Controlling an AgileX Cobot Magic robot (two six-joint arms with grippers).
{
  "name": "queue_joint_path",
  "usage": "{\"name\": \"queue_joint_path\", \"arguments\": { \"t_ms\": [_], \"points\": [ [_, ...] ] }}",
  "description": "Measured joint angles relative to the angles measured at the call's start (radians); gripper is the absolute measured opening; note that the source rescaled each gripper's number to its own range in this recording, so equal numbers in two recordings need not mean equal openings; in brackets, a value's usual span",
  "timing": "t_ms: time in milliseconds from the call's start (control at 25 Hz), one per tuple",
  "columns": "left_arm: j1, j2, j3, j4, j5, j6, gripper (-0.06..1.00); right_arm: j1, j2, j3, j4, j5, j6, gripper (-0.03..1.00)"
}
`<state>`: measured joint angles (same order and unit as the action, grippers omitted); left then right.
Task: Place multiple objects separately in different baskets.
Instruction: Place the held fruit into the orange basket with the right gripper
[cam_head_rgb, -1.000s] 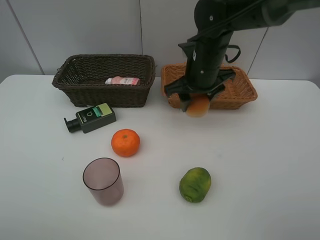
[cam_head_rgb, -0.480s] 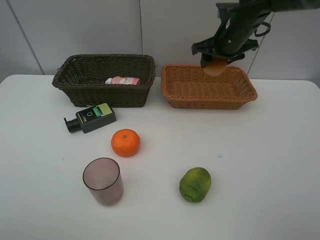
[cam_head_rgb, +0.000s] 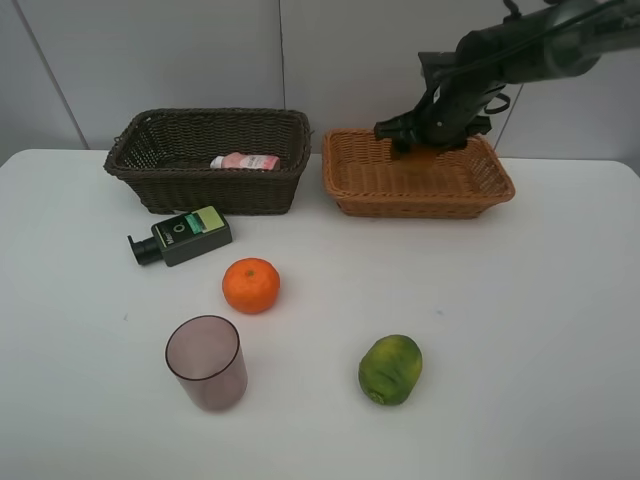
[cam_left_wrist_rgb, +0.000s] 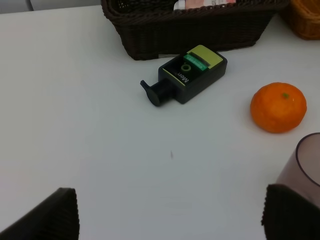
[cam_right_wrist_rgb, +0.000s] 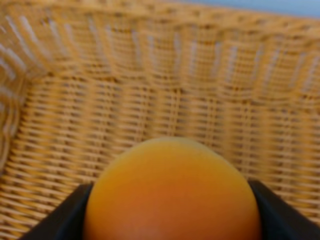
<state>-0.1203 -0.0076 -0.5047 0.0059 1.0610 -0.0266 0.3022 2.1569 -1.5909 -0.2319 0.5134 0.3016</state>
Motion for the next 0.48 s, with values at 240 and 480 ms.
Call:
{"name": "queue_joint_path", "arguments": {
  "t_ms": [240,480],
  "points": [
    [0.0,0.0,0.0,0.0,0.0,0.0,0.95,0.0,0.044,0.0,0.0,-0.006,0.0,0.19],
    [0.0,0.0,0.0,0.0,0.0,0.0,0.95,0.0,0.044,0.0,-0.001,-0.016,0.0,0.64]
  ]
}}
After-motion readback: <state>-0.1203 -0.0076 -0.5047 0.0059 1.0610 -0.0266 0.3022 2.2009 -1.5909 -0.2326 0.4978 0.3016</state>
